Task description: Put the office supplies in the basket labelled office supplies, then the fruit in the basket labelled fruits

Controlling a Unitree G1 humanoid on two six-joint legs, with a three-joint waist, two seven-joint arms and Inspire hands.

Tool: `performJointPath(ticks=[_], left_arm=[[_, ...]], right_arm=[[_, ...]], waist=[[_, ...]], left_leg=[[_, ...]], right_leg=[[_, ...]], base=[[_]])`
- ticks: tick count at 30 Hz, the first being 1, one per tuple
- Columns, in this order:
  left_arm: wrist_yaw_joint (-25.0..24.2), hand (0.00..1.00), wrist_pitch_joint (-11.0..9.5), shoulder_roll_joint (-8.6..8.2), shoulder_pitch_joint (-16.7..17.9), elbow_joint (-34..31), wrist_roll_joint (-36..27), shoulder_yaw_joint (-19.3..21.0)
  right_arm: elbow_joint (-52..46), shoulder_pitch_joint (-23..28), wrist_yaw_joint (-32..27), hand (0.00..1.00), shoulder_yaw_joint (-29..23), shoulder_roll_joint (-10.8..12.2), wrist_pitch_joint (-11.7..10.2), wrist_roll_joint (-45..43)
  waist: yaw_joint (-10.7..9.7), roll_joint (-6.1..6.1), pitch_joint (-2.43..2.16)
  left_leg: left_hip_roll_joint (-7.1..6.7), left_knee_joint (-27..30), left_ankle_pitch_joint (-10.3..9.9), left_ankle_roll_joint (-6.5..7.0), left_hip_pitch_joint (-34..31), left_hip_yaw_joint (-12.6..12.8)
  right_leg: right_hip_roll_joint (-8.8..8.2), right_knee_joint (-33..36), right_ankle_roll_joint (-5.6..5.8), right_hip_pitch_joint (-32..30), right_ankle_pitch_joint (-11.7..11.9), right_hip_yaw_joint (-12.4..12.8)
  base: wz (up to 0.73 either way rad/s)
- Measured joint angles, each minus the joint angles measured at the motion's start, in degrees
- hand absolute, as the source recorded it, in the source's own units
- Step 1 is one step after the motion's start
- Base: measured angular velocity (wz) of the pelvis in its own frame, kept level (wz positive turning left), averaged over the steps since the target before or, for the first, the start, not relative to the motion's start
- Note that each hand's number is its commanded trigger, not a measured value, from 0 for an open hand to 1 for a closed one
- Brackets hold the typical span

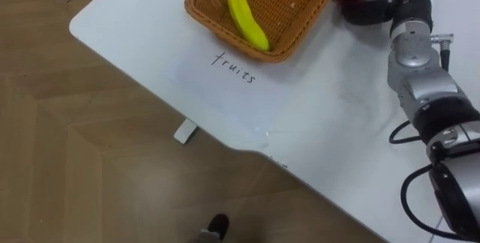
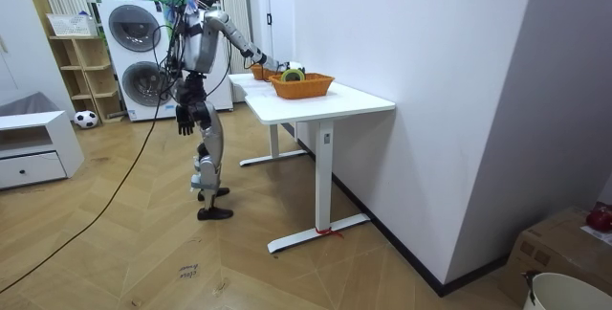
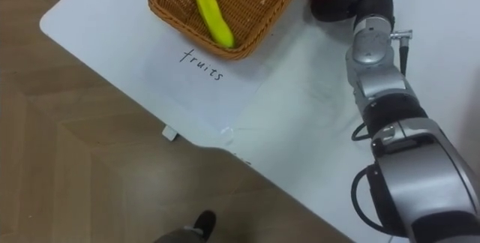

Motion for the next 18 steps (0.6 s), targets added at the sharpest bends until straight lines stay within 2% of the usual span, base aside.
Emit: performJointPath(ticks=[8, 14, 15, 18], left_arm=[[0.69, 0.0, 0.08, 0.56, 1.11, -2.23, -0.07, 0.03], [1.17, 0.0, -0.41, 0.71, 2.49, -2.44, 0.01, 1.87], [1.15, 0.0, -0.42, 0.73, 2.74, -2.41, -0.01, 1.87], [0.98, 0.0, -0.4, 0.76, 3.1, -2.11, -0.01, 2.97]], right_arm=[[-0.56, 1.0, 0.32, 1.0, 0.04, 0.0, 0.05, 2.24], [-1.57, 1.55, 2.29, 1.0, -0.06, -0.16, 0.4, 2.17], [-1.96, 1.57, 2.66, 1.0, -0.04, -0.48, 0.47, 2.21], [-3.56, 1.67, 3.78, 1.0, 0.04, -1.06, 0.57, 2.15]], waist=[[-2.27, 0.48, -0.26], [-5.37, 1.9, -1.28], [-6.06, 2.15, -1.66], [-6.22, 2.12, -1.79]], left_leg=[[0.01, 0.14, 0.01, 0.01, 0.56, 0.23], [0.09, -0.01, 0.0, 0.01, 1.88, 0.78], [0.1, -0.03, 0.01, 0.01, 2.02, 0.81], [0.41, -0.96, 0.01, 0.01, 4.15, 2.21]], right_leg=[[-0.12, 0.04, 0.01, 0.5, 0.01, 0.19], [-0.51, 0.03, 0.03, 1.54, 0.02, 0.33], [-0.56, 0.07, 0.03, 1.65, 0.02, 0.34], [-0.44, 0.1, 0.02, 2.76, 0.02, 1.63]], base=[[-0.01], [-0.04], [-0.09], [-0.2]])
